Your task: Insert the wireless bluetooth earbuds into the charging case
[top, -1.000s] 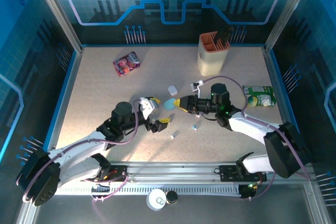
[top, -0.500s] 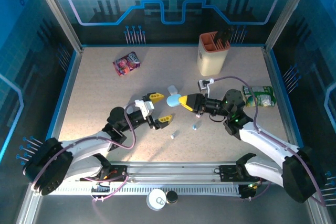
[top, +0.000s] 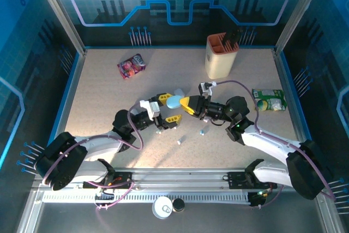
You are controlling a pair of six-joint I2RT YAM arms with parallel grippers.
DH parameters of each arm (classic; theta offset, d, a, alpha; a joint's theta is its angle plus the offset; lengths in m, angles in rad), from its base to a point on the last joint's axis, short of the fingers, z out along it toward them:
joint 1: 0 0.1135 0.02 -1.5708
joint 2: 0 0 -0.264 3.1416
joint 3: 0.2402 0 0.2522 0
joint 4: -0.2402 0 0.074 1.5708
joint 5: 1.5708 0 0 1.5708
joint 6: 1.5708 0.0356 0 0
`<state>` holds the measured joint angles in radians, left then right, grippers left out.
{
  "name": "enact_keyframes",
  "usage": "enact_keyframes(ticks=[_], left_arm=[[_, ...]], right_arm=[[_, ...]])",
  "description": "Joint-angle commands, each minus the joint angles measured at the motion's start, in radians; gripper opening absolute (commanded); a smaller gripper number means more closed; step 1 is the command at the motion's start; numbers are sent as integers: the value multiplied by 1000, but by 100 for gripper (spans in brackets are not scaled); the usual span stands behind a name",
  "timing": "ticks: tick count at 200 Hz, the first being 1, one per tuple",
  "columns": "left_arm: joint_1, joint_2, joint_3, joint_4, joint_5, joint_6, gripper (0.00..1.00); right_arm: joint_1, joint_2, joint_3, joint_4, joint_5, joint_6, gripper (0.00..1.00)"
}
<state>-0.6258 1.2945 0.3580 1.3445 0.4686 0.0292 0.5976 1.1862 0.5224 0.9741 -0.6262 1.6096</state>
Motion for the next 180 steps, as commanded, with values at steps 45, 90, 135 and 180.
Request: enact_keyframes(ticks=[45, 90, 135, 180], left_arm=[[-6, 12, 37, 58, 8, -81, 64], [-6, 8, 42, 58, 13, -86, 61], [-6, 10, 42, 57, 1, -81, 59], [-5, 15, 42, 58, 5, -79, 55]], right_arm=[[4, -7, -15, 49, 34, -3, 20], [-1, -31, -6, -10, 20, -46, 22], [-12, -33, -10, -32, 13, -54, 21], [-18, -24, -12, -18, 8, -51, 21]])
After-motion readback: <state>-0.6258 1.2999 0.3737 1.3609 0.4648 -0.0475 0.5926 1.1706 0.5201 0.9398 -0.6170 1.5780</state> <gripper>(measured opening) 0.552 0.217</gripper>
